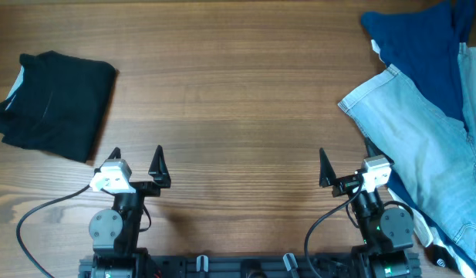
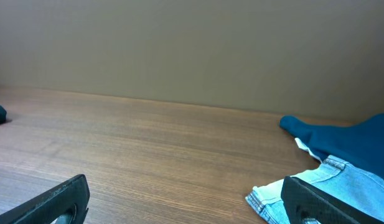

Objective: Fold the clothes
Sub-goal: 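Raise both grippers from rest and move toward the clothes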

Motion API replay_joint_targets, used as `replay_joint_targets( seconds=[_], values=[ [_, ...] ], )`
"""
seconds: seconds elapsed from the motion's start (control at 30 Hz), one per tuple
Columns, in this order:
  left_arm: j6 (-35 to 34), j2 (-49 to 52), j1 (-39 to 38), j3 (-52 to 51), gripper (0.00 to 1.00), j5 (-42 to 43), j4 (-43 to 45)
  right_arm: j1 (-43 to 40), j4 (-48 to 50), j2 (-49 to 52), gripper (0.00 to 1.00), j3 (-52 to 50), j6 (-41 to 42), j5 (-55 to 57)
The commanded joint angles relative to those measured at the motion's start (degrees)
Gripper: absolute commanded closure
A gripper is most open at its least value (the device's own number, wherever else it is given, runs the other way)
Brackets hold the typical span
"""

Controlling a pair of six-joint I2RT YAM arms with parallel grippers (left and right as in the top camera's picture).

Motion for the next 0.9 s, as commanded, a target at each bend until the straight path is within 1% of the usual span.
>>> replay_joint_targets(
  seconds=[0.0, 0.53, 0.6, 0.67, 0.87],
  values=[
    [-0.52, -0.15, 0.42, -0.52, 0.0, -0.37, 0.02, -0.28, 0.17, -0.35, 0.0, -0.04, 1.14, -0.7],
    [-0.52, -0.15, 0.42, -0.52, 0.0, -0.37, 0.02, -0.28, 0.17, -0.35, 0.0, -0.04, 1.16, -0.7],
    [-0.52, -0.15, 0.42, -0.52, 0.0, -0.37, 0.02, -0.28, 0.17, -0.35, 0.0, -0.04, -0.85, 0.92],
    [-0.52, -0.15, 0.42, -0.52, 0.0, -0.37, 0.02, -0.28, 0.17, -0.35, 0.0, -0.04, -5.46, 1.44],
    [-0.52, -0.15, 0.42, -0.52, 0.0, -0.37, 0.02, -0.28, 0.17, -0.35, 0.0, -0.04, -5.55, 1.44]
  ],
)
